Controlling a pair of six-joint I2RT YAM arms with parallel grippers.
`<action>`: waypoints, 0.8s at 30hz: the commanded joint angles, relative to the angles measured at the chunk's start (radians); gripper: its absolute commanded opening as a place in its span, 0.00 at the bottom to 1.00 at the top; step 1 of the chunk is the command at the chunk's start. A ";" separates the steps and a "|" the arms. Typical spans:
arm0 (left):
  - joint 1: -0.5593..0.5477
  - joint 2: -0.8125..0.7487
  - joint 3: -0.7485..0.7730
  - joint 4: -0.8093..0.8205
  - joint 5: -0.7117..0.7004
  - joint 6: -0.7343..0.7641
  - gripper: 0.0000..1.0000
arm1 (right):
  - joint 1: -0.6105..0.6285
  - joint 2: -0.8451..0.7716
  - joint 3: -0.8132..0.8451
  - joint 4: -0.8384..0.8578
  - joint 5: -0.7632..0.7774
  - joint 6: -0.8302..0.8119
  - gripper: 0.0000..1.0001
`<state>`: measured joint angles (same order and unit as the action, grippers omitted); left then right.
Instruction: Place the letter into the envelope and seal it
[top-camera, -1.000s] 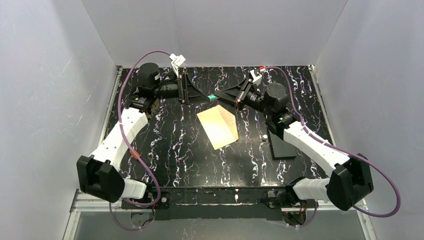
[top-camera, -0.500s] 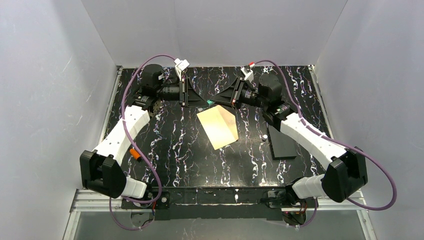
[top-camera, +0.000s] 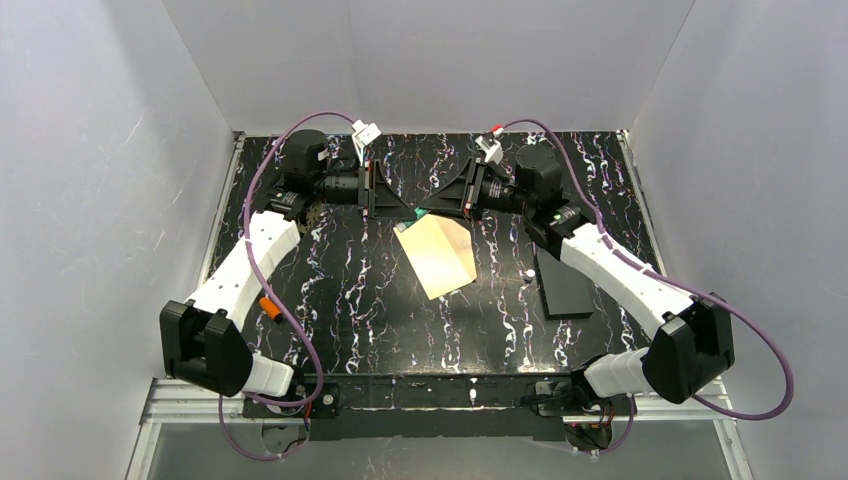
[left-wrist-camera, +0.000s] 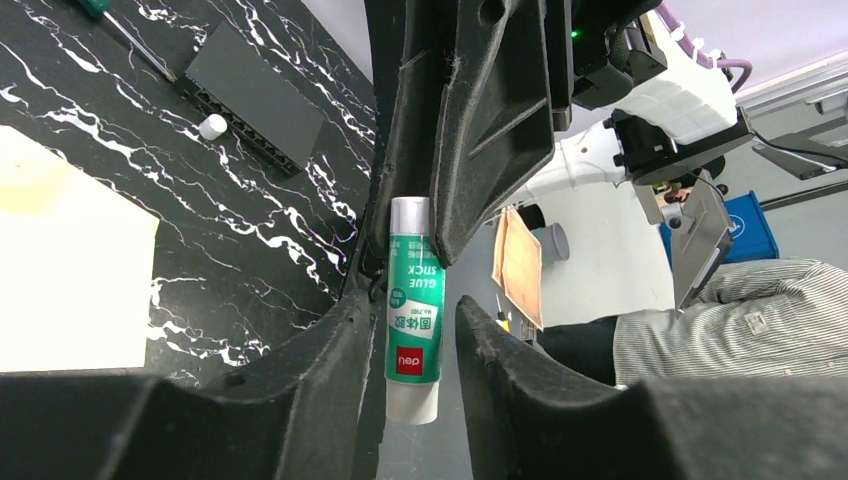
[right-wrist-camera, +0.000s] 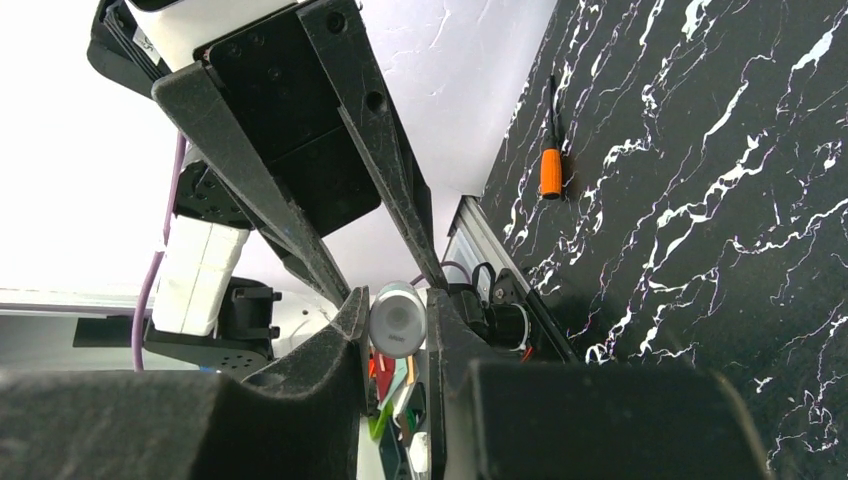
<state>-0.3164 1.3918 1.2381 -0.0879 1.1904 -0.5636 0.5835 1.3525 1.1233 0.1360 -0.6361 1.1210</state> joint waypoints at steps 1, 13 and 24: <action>-0.013 -0.016 -0.002 -0.012 0.041 0.010 0.38 | -0.004 0.009 0.053 0.004 -0.038 -0.028 0.01; -0.056 0.001 0.018 -0.142 0.025 0.122 0.26 | -0.002 0.018 0.061 0.016 -0.051 -0.029 0.01; -0.064 0.016 0.070 -0.223 0.040 0.205 0.00 | -0.046 -0.074 -0.042 0.275 -0.075 -0.050 0.71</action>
<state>-0.3729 1.4071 1.2549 -0.2489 1.1908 -0.4095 0.5751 1.3605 1.1206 0.1665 -0.6907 1.0729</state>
